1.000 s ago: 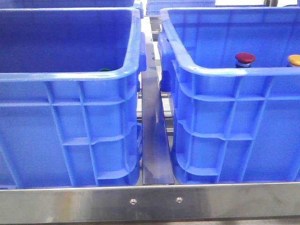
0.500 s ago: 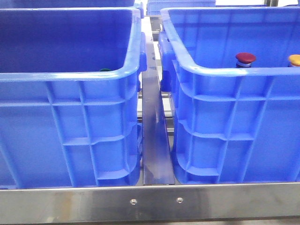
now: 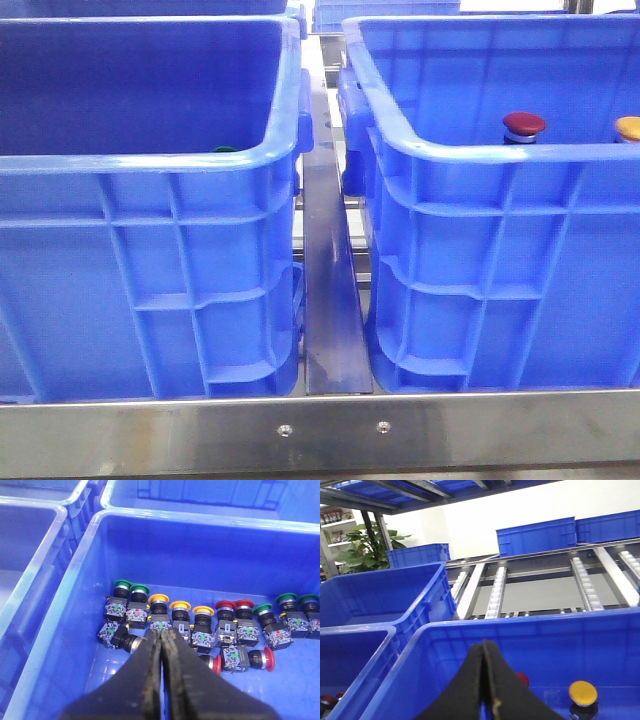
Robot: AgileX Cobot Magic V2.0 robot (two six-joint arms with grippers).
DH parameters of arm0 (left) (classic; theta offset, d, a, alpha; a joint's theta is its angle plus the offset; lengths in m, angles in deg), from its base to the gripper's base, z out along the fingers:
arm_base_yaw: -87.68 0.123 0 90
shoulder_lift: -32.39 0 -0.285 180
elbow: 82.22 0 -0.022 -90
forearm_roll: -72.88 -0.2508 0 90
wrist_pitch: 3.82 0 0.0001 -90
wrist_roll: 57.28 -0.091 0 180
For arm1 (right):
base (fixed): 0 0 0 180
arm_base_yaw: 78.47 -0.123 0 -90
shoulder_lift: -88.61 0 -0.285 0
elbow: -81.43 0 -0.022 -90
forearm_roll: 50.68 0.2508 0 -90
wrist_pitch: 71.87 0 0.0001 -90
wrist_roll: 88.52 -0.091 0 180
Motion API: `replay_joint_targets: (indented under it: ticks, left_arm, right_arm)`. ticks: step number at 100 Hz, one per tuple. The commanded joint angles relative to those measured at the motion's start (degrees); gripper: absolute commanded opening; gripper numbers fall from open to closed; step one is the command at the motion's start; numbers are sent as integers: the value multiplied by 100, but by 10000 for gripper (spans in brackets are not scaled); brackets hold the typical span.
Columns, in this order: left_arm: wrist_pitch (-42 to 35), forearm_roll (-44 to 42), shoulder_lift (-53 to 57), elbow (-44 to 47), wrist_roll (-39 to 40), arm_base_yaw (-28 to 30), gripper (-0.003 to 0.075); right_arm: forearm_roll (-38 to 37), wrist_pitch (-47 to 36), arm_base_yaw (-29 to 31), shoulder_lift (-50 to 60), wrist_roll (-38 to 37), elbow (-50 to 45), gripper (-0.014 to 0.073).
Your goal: Pick red and yellow buttons and place in box
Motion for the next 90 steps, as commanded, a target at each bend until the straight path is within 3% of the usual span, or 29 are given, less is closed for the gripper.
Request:
replay_joint_targets:
  ticks: [1, 73, 90]
  left_arm:
    - [-462, -38, -27, -150, 25, 22, -19]
    - [-462, -38, -27, -150, 25, 22, -19]
    - [-1091, -219, -27, -105, 25, 22, -19]
  right_arm:
    - [24, 153, 19, 3, 55, 140, -69]
    - [24, 540, 19, 3, 55, 140, -69]
    - [24, 545, 19, 3, 55, 140, -69]
